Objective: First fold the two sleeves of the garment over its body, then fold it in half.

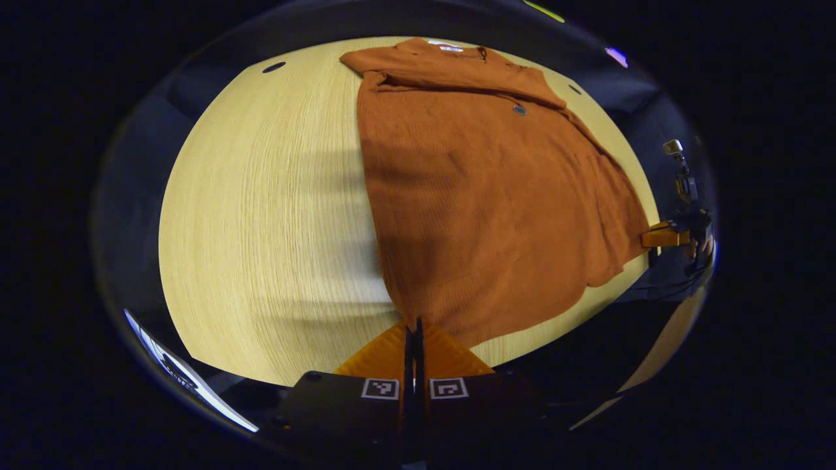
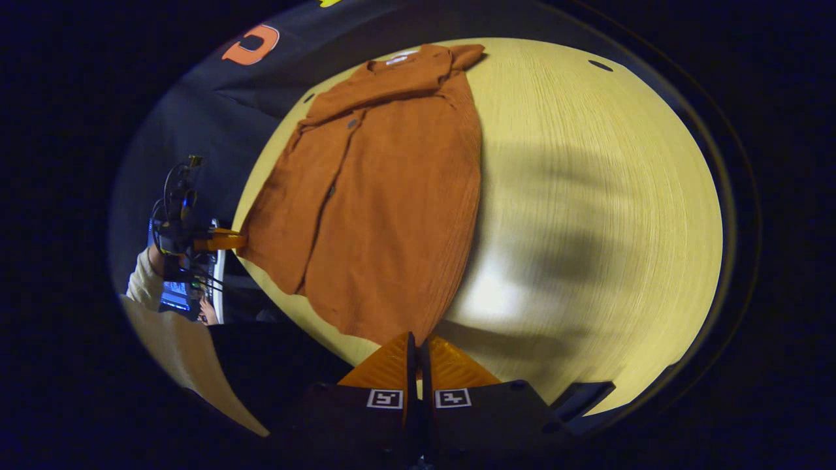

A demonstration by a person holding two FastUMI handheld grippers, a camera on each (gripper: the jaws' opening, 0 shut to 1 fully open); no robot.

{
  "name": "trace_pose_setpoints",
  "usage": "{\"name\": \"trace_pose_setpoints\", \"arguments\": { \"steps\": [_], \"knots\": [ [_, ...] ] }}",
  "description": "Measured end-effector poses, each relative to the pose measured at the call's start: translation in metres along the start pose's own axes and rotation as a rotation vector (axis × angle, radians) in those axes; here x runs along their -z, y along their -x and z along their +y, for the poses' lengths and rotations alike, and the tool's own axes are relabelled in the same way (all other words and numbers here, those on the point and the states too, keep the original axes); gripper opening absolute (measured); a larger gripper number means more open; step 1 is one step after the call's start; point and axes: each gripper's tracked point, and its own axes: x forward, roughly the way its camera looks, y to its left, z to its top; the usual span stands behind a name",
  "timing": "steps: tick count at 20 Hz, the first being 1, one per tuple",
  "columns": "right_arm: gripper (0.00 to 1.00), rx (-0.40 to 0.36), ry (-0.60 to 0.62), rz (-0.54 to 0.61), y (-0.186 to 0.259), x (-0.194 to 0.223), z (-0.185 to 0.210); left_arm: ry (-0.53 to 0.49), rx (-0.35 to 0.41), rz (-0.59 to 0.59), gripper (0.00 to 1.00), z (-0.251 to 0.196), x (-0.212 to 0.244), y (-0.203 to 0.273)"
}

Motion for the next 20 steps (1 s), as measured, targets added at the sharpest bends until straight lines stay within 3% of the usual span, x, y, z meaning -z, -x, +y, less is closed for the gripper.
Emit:
{"name": "trace_pose_setpoints", "arguments": {
  "steps": [7,8,10,12,17,20],
  "knots": [
    [0.03,-0.098,0.077,-0.151,0.063,-0.085,0.068,-0.195,0.034,-0.150,0.03,-0.084,-0.171,0.088],
    [0.03,-0.115,0.085,-0.176,0.071,-0.104,0.078,-0.228,0.025,-0.181,0.03,-0.091,-0.179,0.125],
    [0.03,-0.132,0.108,-0.226,0.083,-0.148,0.093,-0.283,-0.008,-0.234,0.03,-0.069,-0.226,0.154],
    [0.04,-0.132,0.135,-0.272,0.093,-0.191,0.103,-0.306,-0.034,-0.287,0.03,-0.069,-0.261,0.130],
    [0.03,-0.040,0.208,-0.355,0.100,-0.288,0.098,-0.258,-0.055,-0.343,0.03,-0.060,-0.360,0.130],
    [0.03,0.019,0.205,-0.368,0.089,-0.338,0.085,-0.066,0.030,-0.325,0.03,-0.050,-0.409,0.111]
  ]
}}
